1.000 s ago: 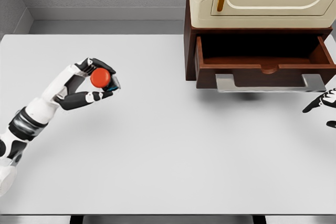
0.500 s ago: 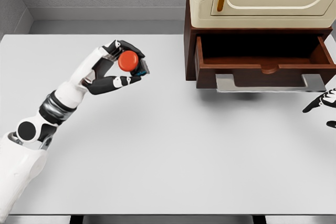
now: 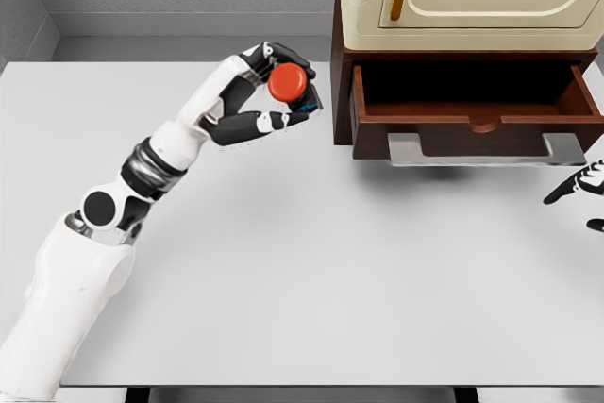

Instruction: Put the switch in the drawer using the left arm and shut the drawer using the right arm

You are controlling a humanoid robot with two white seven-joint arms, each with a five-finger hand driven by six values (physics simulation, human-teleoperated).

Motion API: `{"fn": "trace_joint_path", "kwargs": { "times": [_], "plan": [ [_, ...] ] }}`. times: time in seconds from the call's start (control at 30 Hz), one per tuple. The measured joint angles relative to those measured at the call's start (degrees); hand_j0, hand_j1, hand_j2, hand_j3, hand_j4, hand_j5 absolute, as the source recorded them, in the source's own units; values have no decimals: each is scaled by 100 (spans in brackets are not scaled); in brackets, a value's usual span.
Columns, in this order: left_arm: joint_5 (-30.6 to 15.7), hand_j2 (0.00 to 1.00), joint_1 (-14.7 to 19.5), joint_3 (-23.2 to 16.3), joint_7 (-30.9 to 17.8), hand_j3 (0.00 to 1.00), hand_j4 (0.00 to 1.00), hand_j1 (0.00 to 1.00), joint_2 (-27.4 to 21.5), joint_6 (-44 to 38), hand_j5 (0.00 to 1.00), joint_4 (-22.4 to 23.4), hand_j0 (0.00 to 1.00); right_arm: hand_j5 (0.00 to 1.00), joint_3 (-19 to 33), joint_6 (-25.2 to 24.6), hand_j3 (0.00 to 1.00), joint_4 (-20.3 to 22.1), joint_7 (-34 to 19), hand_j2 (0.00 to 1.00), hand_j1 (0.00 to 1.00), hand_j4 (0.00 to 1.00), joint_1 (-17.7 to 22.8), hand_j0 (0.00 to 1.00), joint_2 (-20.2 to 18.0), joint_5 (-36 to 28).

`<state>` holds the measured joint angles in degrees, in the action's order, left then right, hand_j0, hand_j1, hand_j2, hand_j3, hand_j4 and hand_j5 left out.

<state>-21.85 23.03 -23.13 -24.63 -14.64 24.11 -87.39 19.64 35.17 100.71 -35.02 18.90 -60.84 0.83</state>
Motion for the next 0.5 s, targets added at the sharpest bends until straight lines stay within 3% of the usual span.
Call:
{"fn": "trace_joint_path", "kwargs": {
  "times": [0.5],
  "plan": [
    [549,48,413,-25,0,48,48,48,625,-371,48,7,48,69,5,0,69,0,0,69,69,69,0,69,0,0]
  ]
}}
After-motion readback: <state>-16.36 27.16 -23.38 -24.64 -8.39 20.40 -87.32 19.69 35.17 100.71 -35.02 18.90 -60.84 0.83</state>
